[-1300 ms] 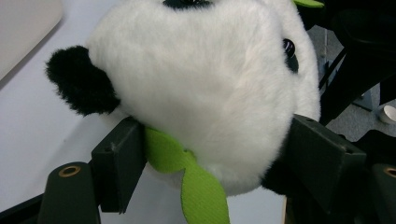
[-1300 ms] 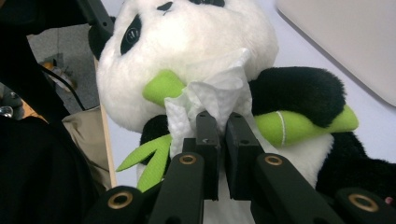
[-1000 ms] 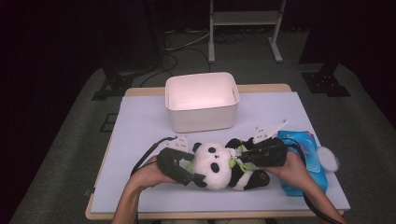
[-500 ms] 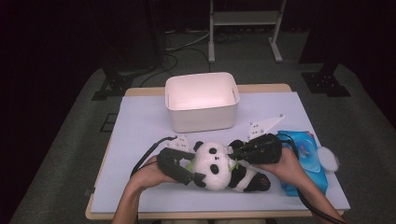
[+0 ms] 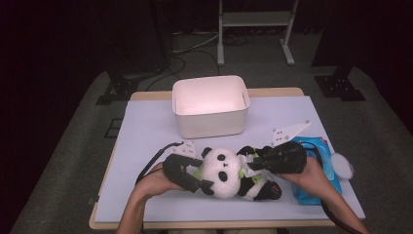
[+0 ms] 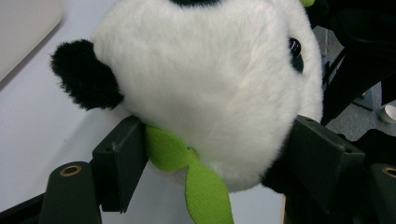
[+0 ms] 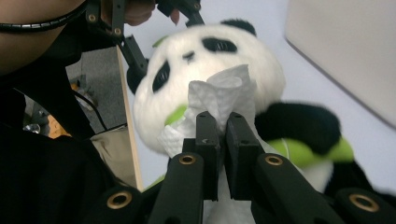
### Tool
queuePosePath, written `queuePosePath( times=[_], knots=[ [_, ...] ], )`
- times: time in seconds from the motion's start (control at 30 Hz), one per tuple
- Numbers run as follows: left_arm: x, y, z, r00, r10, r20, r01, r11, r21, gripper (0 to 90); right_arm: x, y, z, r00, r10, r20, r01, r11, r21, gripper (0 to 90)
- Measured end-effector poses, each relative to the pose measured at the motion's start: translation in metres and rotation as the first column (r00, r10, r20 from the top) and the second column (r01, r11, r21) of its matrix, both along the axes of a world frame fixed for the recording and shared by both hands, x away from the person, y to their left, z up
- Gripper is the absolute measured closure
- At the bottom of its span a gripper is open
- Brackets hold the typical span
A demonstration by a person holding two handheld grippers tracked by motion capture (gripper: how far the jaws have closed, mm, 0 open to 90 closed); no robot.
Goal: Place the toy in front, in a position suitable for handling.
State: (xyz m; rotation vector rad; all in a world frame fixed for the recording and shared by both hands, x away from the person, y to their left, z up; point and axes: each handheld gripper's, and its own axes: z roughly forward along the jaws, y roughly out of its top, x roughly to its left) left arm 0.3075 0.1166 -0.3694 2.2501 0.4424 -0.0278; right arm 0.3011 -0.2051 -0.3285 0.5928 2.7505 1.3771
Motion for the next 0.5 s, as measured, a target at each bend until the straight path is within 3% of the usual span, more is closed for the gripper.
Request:
queuePosePath(
  times=[0.5],
  knots=[
    [0.003, 0.003, -0.003, 0.9999, 0.007, -0.013, -0.007, 1.0000, -0.005, 23.4, -0.031, -0.052, -0.033, 0.9945, -0.067, -0.080, 0.068, 0.998, 0.007, 83.9]
  ],
)
